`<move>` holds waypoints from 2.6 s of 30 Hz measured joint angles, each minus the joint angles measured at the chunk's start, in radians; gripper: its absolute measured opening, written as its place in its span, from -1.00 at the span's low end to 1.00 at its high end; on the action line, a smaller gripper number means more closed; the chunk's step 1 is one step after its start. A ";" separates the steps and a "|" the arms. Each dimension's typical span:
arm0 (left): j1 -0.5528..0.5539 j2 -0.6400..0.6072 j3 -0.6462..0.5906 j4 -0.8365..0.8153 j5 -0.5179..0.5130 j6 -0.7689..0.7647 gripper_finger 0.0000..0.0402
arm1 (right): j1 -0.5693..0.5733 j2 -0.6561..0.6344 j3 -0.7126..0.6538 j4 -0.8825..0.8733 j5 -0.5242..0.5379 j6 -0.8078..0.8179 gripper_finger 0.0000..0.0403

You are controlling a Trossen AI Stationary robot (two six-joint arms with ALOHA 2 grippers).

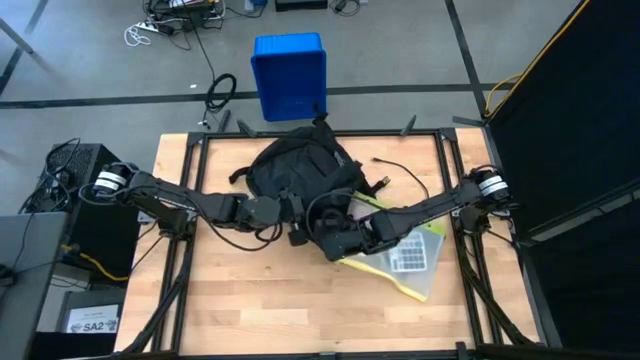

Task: Unpack backpack
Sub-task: Put the yellow zip bag into the backpack

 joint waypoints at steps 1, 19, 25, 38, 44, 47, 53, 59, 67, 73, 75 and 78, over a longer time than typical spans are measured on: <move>0.001 0.001 -0.008 -0.019 -0.004 0.001 -1.00 | 0.009 -0.013 0.003 -0.028 0.021 0.046 0.01; 0.003 0.003 -0.020 -0.009 -0.007 0.003 -1.00 | 0.038 -0.090 -0.073 -0.396 -0.573 0.638 0.38; 0.002 0.003 -0.021 -0.017 -0.007 0.004 -1.00 | 0.098 -0.083 -0.073 -0.286 -0.596 0.687 0.59; 0.002 0.002 -0.021 -0.039 -0.005 0.006 -1.00 | 0.243 0.032 -0.063 -0.331 -0.457 1.039 0.45; 0.002 0.001 -0.021 -0.041 -0.005 0.005 -1.00 | 0.277 0.115 -0.056 -0.336 -0.445 1.121 0.31; 0.002 0.001 -0.021 -0.041 -0.005 0.005 -1.00 | 0.280 0.184 -0.025 -0.377 -0.480 1.138 0.23; 0.002 0.001 -0.021 -0.043 -0.005 0.004 -1.00 | 0.268 0.281 0.078 -0.671 -0.466 1.215 0.07; 0.002 0.001 -0.021 -0.047 -0.005 0.004 -1.00 | 0.248 0.316 0.094 -0.764 -0.447 1.232 -0.05; 0.002 0.001 -0.021 -0.051 -0.005 0.004 -1.00 | 0.260 0.315 0.091 -0.608 -0.488 1.164 -0.12; 0.002 0.001 -0.021 -0.054 -0.005 0.004 -1.00 | 0.248 0.315 0.091 -0.594 -0.542 1.122 -0.14; 0.002 0.001 -0.021 -0.054 -0.005 0.004 -1.00 | 0.239 0.315 0.091 -0.587 -0.589 1.077 -0.08; 0.002 0.001 -0.021 -0.057 -0.005 0.004 -1.00 | 0.234 0.315 0.091 -0.522 -0.613 1.059 0.09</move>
